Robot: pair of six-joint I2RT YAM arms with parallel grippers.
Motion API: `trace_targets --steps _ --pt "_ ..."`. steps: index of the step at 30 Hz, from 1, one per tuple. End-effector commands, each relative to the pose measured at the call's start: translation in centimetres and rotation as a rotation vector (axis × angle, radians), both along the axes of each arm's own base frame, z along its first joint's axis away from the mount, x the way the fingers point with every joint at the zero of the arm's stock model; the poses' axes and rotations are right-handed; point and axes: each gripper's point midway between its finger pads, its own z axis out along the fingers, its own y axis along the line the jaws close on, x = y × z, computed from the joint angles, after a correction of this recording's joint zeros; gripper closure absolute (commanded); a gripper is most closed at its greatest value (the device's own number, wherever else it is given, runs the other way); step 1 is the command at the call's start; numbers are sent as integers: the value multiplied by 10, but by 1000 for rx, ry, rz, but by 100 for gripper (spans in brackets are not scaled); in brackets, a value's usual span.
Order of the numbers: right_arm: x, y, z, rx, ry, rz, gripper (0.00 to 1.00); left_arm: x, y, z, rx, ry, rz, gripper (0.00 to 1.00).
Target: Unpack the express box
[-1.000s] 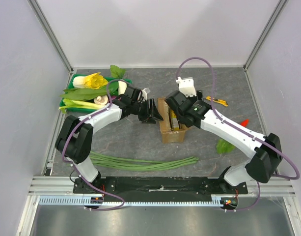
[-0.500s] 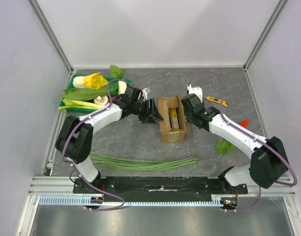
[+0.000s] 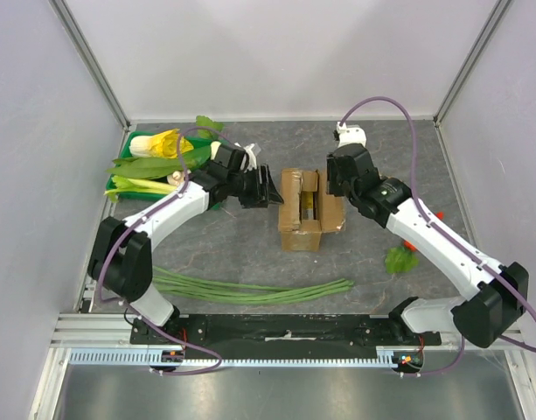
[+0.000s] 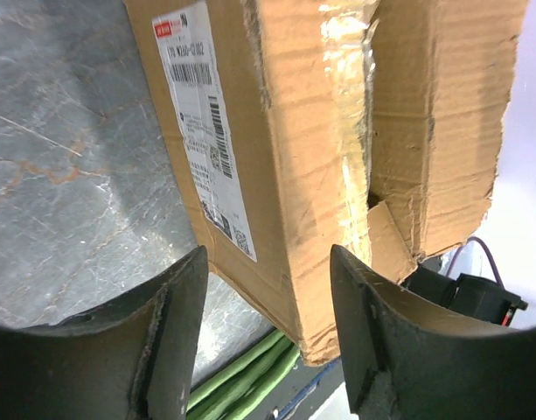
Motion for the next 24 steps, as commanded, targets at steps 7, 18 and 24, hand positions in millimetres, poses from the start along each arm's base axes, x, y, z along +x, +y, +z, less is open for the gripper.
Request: trace_targets --steps 7,18,24 --pt "0 18 -43 -31 114 78 64 24 15 70 24 -264 56 5" --pt "-3 20 -103 -44 237 33 52 24 -1 58 78 -292 13 7" --pt "-1 28 -102 22 217 21 74 28 -7 41 218 -251 51 7"
